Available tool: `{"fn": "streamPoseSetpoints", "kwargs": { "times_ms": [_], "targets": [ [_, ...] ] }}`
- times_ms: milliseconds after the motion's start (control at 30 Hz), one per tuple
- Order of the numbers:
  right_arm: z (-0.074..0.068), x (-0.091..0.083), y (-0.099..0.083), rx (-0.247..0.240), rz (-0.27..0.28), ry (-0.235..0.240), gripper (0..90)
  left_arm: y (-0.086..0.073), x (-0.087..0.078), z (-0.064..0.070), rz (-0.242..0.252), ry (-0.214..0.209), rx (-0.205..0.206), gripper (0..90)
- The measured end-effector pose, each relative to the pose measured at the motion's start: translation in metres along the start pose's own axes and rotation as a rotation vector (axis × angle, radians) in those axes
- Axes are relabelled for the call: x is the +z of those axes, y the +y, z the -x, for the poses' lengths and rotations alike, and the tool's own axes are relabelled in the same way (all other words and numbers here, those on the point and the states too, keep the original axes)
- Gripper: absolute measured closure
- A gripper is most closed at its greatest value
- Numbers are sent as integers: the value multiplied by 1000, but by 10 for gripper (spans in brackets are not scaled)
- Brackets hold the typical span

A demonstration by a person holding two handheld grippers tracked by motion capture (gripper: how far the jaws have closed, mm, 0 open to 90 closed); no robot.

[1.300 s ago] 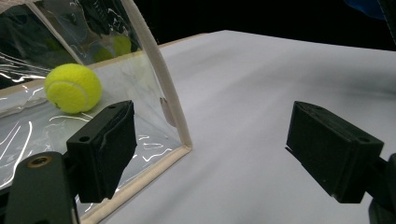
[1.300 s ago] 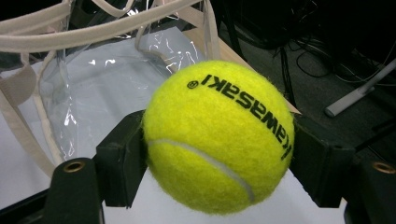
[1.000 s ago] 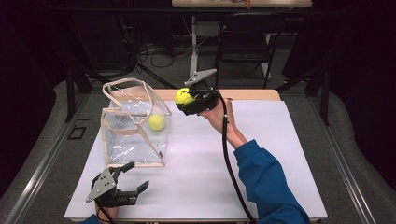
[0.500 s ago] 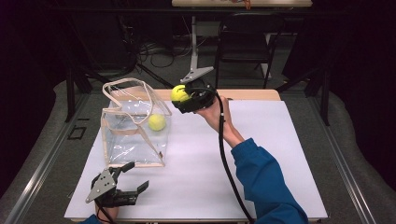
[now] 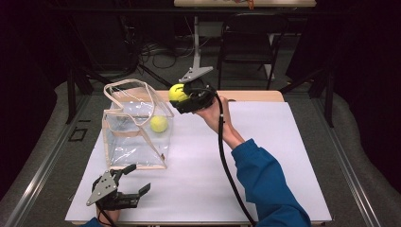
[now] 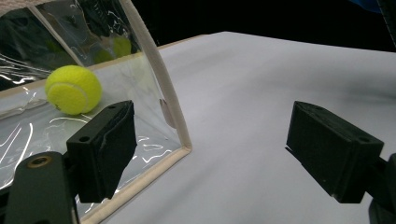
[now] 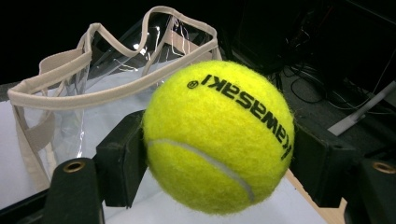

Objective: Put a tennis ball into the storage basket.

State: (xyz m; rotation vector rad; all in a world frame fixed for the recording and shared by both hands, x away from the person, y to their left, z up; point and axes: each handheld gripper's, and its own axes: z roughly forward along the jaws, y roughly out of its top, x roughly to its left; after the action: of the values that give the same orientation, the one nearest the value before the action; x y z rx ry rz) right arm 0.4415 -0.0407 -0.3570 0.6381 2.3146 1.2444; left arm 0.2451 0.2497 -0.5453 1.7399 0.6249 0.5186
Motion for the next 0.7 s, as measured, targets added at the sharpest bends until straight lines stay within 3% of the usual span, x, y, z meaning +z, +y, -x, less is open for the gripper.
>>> {"fn": "streamPoseSetpoints", "kwargs": {
  "times_ms": [700],
  "targets": [
    [-8,5,8,-22,22,8,268,0,0,0,0,3,-1,158]
  ]
}}
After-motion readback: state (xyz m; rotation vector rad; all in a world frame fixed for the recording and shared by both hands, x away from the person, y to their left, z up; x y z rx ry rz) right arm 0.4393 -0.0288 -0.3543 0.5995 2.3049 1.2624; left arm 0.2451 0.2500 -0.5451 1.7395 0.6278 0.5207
